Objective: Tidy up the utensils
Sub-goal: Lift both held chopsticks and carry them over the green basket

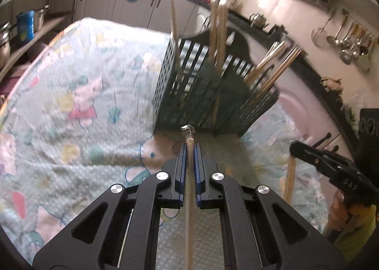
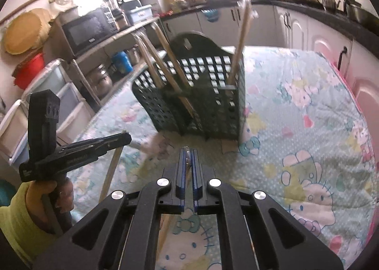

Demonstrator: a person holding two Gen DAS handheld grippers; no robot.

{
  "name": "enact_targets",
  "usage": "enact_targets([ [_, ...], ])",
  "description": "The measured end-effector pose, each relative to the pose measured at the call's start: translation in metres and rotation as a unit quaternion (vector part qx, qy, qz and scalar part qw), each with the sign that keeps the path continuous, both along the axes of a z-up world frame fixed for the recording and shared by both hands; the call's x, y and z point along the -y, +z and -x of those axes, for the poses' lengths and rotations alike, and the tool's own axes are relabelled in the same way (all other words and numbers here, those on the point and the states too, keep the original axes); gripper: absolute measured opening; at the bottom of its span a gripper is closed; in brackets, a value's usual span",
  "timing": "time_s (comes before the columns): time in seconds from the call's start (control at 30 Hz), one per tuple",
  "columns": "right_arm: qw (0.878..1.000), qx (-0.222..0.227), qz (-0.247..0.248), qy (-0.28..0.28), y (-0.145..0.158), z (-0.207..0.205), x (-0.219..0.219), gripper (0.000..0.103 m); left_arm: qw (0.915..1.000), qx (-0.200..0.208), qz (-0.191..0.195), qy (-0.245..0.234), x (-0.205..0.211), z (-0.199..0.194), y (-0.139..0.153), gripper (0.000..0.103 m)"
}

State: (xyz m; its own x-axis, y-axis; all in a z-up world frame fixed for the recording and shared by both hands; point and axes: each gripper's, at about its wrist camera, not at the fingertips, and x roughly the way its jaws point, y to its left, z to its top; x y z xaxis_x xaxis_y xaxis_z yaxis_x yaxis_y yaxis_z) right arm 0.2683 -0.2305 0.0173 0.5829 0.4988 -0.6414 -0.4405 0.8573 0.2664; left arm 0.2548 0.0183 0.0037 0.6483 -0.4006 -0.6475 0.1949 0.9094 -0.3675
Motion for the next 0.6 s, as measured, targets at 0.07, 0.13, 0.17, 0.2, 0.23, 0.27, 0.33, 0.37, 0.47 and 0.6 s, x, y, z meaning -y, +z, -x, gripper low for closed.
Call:
enact_targets([
  [0.07, 1.0, 0.012, -0.006, 0.004, 0.01, 0.003, 0.0, 0.004, 0.9999, 0.016, 0.001, 0.001, -0.001, 0.003, 0.013, 0.001],
  [0.13, 1.0, 0.023, -0.008, 0.005, 0.019, 0.006, -0.001, 0.004, 0.9995, 0.03, 0.001, 0.003, 0.0, 0.004, 0.024, 0.002],
  [0.17, 1.0, 0.028, -0.009, 0.006, 0.024, 0.007, -0.001, 0.004, 0.9992, 0.039, 0.001, 0.004, -0.001, 0.004, 0.03, 0.001],
  [0.2, 0.999, 0.033, -0.01, 0.006, 0.028, 0.008, -0.002, 0.004, 0.999, 0.045, 0.001, 0.005, 0.0, 0.003, 0.034, 0.001],
  [0.23, 0.999, 0.037, -0.01, 0.006, 0.031, 0.009, -0.002, 0.004, 0.9987, 0.051, 0.001, 0.006, -0.002, 0.004, 0.039, 0.002],
  [0.27, 0.999, 0.043, -0.011, 0.007, 0.036, 0.009, -0.003, 0.004, 0.9983, 0.058, 0.003, 0.007, -0.003, 0.003, 0.045, 0.002],
  [0.33, 0.999, 0.052, -0.013, 0.007, 0.044, 0.01, -0.004, 0.004, 0.9976, 0.069, 0.004, 0.009, -0.002, 0.002, 0.054, 0.001],
  [0.37, 0.998, 0.058, -0.014, 0.007, 0.049, 0.01, -0.004, 0.004, 0.9972, 0.074, 0.005, 0.009, -0.004, 0.002, 0.059, 0.002],
  [0.47, 0.997, 0.075, -0.018, 0.006, 0.063, 0.01, -0.005, 0.004, 0.9957, 0.092, 0.007, 0.012, -0.009, 0.0, 0.075, 0.001],
  [0.6, 0.995, 0.098, -0.021, 0.003, 0.081, 0.009, -0.006, 0.004, 0.9935, 0.112, 0.008, 0.016, -0.011, -0.005, 0.092, 0.001],
])
